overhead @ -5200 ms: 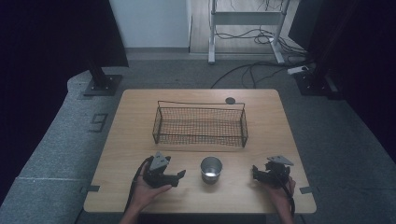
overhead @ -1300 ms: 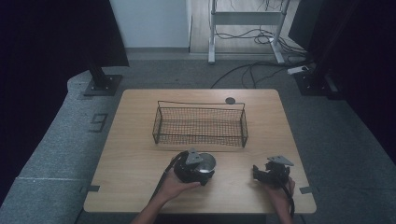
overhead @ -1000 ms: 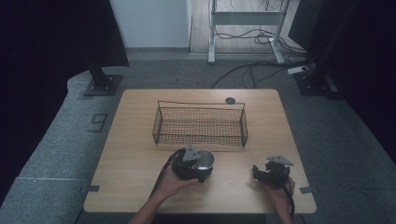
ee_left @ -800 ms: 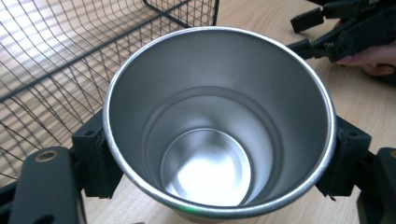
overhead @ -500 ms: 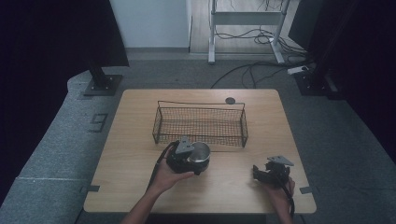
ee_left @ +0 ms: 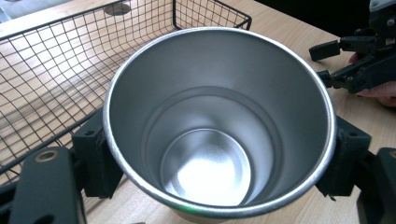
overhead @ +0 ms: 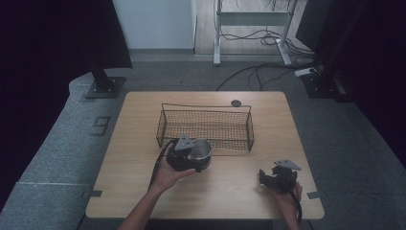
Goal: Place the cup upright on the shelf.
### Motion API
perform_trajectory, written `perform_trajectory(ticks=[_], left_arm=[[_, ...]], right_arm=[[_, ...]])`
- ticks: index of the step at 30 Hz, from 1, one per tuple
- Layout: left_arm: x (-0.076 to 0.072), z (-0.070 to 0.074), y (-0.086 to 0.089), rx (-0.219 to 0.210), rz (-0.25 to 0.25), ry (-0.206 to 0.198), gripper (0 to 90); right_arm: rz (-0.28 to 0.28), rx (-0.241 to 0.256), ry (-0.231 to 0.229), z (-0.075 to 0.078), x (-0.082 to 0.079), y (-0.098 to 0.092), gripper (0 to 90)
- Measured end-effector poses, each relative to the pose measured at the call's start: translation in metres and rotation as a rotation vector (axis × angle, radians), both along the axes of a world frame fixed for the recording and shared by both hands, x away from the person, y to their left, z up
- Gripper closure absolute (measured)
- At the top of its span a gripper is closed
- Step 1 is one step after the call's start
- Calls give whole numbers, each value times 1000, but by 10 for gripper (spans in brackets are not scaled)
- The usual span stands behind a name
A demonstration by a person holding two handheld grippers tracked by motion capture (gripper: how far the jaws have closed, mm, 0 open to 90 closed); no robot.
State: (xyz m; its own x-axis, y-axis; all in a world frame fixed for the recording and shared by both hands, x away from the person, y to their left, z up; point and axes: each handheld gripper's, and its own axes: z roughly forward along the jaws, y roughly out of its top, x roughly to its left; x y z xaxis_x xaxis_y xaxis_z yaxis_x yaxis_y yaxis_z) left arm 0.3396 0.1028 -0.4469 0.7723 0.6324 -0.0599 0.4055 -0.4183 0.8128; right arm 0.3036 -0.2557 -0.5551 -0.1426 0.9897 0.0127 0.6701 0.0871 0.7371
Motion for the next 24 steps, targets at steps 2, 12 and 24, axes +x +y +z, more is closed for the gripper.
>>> perform_trajectory(ticks=[2, 12, 24], left_arm=[[2, 2, 1, 2, 3, -5, 187], [10, 5, 4, -9, 15, -2, 188], [24, 15, 6, -22, 21, 8, 187]], right_arm=[[0, 0, 0, 0, 0, 0, 129], [-1, 0, 0, 0, 0, 0, 130], [-5, 1, 0, 0, 0, 0, 129]])
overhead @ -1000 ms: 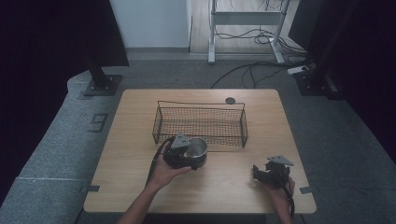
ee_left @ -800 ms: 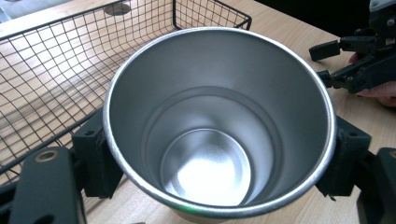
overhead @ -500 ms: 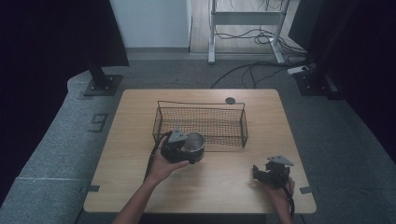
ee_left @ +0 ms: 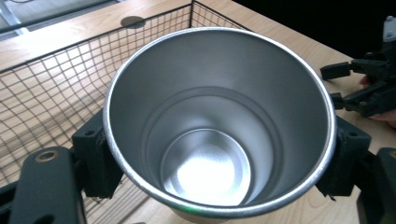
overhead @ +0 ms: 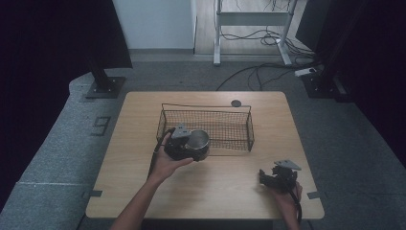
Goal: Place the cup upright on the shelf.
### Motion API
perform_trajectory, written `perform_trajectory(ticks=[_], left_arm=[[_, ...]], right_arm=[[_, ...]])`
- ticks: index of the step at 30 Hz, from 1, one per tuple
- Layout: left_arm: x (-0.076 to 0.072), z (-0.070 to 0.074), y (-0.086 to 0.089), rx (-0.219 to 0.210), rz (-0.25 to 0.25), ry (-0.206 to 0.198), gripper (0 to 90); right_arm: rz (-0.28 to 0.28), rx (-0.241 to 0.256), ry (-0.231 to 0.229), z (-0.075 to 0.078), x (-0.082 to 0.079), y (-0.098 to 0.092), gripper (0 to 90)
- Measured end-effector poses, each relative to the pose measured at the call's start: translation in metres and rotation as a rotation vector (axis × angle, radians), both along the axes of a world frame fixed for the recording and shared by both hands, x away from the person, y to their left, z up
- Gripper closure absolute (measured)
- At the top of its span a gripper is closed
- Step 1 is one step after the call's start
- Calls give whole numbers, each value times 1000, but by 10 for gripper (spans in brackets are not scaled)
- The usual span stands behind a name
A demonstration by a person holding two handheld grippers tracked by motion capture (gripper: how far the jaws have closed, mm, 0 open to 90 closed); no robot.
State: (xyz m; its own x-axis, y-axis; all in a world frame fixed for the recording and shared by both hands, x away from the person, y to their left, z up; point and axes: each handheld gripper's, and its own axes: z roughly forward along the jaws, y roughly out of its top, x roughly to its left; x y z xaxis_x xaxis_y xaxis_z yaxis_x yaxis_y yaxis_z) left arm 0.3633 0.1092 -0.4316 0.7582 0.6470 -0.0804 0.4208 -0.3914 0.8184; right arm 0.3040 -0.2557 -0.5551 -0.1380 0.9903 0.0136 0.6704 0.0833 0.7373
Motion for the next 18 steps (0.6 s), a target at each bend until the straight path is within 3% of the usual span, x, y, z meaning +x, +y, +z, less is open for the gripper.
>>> perform_trajectory(ticks=[4, 14, 18], left_arm=[[7, 2, 2, 25, 16, -7, 187], [16, 7, 9, -12, 15, 8, 188], [19, 13, 10, 3, 23, -1, 187]], right_arm=[[0, 0, 0, 0, 0, 0, 129], [1, -2, -1, 0, 0, 0, 129], [2, -2, 1, 0, 0, 0, 129]])
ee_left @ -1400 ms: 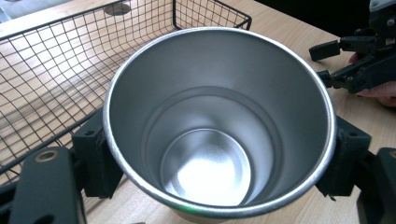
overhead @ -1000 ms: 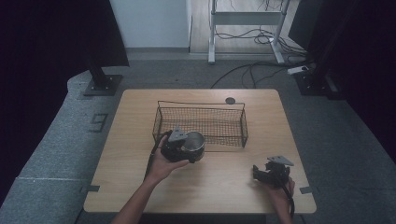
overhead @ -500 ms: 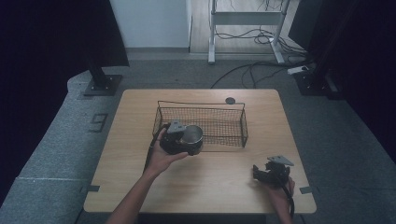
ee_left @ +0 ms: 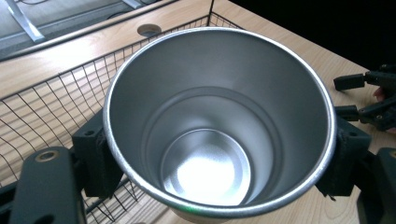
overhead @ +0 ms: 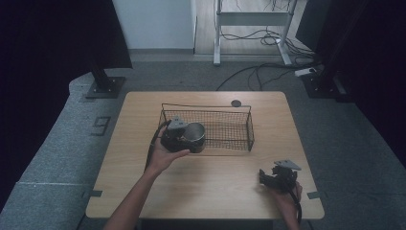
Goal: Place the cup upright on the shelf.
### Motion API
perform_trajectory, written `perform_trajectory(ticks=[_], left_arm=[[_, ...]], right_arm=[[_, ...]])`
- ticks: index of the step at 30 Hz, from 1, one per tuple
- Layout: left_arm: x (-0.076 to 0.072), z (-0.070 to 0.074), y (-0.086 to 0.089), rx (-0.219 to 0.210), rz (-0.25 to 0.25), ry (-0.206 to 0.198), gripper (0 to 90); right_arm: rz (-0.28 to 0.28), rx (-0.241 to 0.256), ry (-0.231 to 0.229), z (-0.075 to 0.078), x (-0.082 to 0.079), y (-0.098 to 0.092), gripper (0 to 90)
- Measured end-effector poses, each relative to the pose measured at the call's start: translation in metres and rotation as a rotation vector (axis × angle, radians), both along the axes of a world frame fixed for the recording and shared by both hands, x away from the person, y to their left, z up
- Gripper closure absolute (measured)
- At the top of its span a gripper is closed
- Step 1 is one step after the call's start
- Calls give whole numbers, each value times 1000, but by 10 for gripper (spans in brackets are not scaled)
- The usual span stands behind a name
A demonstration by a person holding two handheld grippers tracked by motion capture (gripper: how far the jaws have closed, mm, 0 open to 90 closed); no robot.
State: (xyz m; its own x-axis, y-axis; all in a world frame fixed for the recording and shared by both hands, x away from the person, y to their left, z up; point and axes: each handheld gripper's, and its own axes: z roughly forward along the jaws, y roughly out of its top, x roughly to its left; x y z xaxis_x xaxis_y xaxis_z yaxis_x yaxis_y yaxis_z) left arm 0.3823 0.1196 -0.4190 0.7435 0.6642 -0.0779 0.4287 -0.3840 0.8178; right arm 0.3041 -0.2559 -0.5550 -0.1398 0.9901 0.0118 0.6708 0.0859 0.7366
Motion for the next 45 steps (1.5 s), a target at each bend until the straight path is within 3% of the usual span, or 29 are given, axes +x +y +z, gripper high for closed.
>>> perform_trajectory(ticks=[8, 12, 15, 24, 45], left_arm=[[9, 8, 1, -2, 12, -8, 188], [14, 10, 4, -25, 13, 7, 188], [16, 13, 4, -3, 26, -9, 188], [24, 21, -1, -7, 12, -11, 188], [43, 17, -6, 6, 41, 7, 188]], right_arm=[[0, -1, 0, 0, 0, 0, 129], [-1, -2, -2, 0, 0, 0, 129], [0, -3, -3, 0, 0, 0, 130], [-1, -1, -5, 0, 0, 0, 130], [-1, -1, -3, 0, 0, 0, 130]])
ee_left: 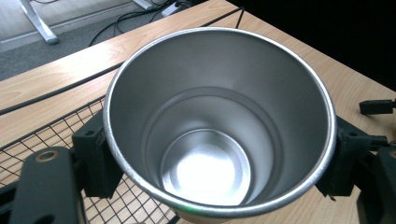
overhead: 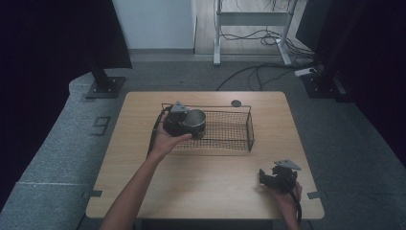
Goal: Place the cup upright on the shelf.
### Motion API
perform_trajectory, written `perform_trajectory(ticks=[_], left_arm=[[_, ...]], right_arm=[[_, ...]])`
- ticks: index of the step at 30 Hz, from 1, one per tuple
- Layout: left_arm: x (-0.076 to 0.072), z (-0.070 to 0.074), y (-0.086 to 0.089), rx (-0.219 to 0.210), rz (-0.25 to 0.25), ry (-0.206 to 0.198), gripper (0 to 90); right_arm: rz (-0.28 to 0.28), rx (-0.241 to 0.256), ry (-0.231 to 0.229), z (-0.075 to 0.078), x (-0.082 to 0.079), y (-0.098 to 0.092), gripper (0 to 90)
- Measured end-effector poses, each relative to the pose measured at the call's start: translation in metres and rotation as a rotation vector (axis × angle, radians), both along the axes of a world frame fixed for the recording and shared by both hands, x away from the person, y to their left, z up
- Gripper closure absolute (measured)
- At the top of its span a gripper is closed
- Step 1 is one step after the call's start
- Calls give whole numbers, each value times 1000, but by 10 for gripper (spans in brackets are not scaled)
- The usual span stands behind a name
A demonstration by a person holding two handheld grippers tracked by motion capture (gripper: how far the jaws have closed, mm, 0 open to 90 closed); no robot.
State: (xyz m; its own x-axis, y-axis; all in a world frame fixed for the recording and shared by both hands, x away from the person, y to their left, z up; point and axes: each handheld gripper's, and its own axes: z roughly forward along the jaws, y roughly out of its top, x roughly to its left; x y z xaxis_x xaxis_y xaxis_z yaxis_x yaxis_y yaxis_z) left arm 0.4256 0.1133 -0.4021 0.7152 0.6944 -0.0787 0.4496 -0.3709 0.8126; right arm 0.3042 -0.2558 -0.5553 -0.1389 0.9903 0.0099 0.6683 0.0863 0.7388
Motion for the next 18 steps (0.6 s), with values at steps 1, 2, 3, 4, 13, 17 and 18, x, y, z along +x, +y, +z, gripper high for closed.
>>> perform_trajectory(ticks=[1, 2, 3, 4, 13, 17, 18], left_arm=[[1, 0, 0, 3, 0, -1, 188], [2, -1, -1, 2, 0, 0, 188], [4, -1, -2, 4, 2, -1, 188], [5, -2, -2, 6, 3, 0, 188], [19, -4, 0, -8, 21, 5, 188], [26, -8, 3, -13, 38, 19, 188], [27, -9, 3, -13, 43, 21, 188]], right_arm=[[0, 0, 0, 0, 0, 0, 130], [0, 0, 0, 0, 0, 0, 130], [0, -1, 0, 0, 0, 0, 130], [0, -1, 0, 0, 0, 0, 130], [0, -1, 0, 0, 0, 0, 130], [0, 0, 0, 0, 0, 0, 130], [0, 0, 0, 0, 0, 0, 130]])
